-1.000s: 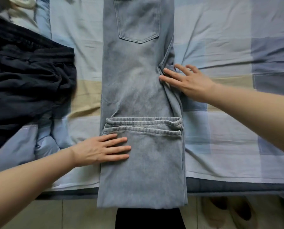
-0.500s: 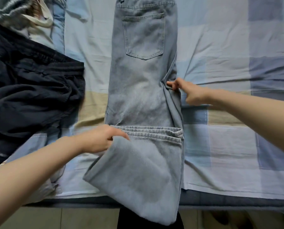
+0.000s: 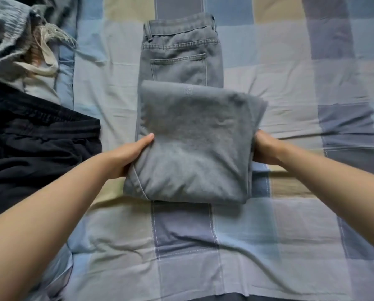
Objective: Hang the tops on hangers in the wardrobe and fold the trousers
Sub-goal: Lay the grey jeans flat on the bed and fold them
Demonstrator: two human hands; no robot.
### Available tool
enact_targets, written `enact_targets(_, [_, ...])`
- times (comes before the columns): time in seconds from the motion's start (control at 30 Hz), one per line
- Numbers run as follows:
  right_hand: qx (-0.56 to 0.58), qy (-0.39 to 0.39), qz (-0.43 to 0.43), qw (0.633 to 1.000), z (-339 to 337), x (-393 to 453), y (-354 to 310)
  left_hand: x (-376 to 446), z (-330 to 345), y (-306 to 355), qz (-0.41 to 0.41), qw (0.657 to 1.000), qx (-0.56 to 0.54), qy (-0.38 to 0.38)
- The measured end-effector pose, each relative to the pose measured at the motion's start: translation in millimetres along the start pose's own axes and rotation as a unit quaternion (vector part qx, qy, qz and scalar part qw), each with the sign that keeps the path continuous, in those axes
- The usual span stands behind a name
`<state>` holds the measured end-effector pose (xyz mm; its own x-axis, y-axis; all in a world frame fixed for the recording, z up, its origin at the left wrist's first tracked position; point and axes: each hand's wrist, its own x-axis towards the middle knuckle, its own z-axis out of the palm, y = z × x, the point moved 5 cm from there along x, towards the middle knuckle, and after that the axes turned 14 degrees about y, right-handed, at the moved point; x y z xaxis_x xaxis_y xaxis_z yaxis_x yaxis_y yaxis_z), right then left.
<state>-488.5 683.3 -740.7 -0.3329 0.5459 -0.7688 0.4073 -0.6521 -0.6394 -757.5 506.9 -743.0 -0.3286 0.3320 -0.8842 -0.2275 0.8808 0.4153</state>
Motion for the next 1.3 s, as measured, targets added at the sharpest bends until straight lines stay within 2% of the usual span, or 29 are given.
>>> enact_targets(0.1, [0.084,-0.006,0.009,0.996,12,4,-4,10,-10,-5,0.027,0.997,-0.02,0.066])
enact_targets(0.23, [0.128,-0.002,0.027,0.991,9,7,2,10,-9,-26,0.072,0.992,-0.054,0.087])
enact_targets(0.33, [0.144,0.002,-0.008,0.99,12,5,-1,4,-7,-35,0.103,0.981,-0.128,0.1])
enact_targets(0.43, [0.059,0.042,-0.08,0.994,15,3,-1,-8,-9,-63,0.124,0.964,-0.186,0.141])
enact_targets(0.53, [-0.018,0.038,-0.113,0.993,19,3,4,-15,-10,-86,0.108,0.964,-0.188,0.157])
enact_targets(0.7, [-0.082,0.104,-0.132,0.982,22,12,2,-13,-9,-65,0.106,0.983,-0.1,0.111])
enact_targets(0.8, [-0.069,0.11,-0.147,0.981,24,9,4,-16,-9,-61,0.138,0.981,-0.047,0.13])
enact_targets(0.93, [-0.082,0.179,-0.114,0.974,16,-8,28,-16,-9,-64,0.173,0.962,-0.017,0.213])
enact_targets(1.07, [-0.098,0.188,-0.062,0.975,14,-25,56,-12,-12,-65,0.183,0.941,0.03,0.282])
enact_targets(1.2, [-0.063,0.194,-0.003,0.979,16,-22,62,-11,-17,-70,0.185,0.928,0.022,0.322])
enact_targets(1.3, [-0.05,0.253,0.019,0.966,12,-21,67,-15,-21,-80,0.178,0.919,0.001,0.353])
